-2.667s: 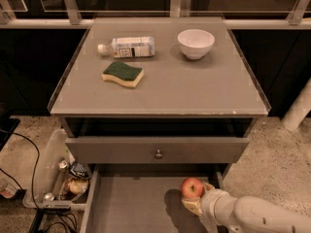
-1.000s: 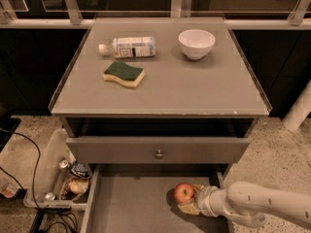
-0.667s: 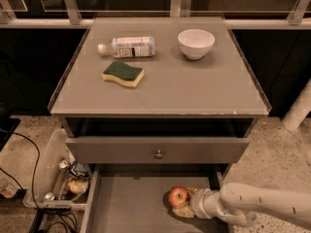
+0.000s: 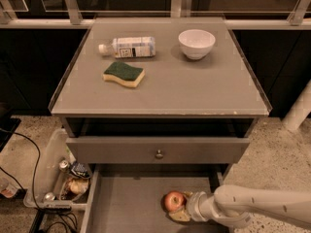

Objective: Place apple into middle drawer

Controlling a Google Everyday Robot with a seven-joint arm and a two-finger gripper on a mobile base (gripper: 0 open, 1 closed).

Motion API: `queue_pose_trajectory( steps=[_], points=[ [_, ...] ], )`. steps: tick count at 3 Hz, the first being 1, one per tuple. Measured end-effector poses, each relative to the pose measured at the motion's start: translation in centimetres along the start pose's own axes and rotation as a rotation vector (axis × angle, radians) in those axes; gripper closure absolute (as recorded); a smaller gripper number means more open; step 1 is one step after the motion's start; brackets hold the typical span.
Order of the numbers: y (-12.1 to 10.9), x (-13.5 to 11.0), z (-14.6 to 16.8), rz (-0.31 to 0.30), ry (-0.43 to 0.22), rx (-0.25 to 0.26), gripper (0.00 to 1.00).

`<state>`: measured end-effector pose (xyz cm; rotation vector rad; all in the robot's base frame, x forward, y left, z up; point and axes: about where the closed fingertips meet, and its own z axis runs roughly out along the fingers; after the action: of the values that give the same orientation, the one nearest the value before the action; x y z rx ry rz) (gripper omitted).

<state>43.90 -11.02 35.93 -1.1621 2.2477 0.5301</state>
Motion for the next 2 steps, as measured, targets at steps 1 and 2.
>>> queue_pose_trajectory(
  steps=[1,2],
  points=[
    [0.00,0.00,0.00,0.000,0.000,0.000,0.58],
    [0.00,0.00,0.00,0.000,0.000,0.000,0.36]
  ],
)
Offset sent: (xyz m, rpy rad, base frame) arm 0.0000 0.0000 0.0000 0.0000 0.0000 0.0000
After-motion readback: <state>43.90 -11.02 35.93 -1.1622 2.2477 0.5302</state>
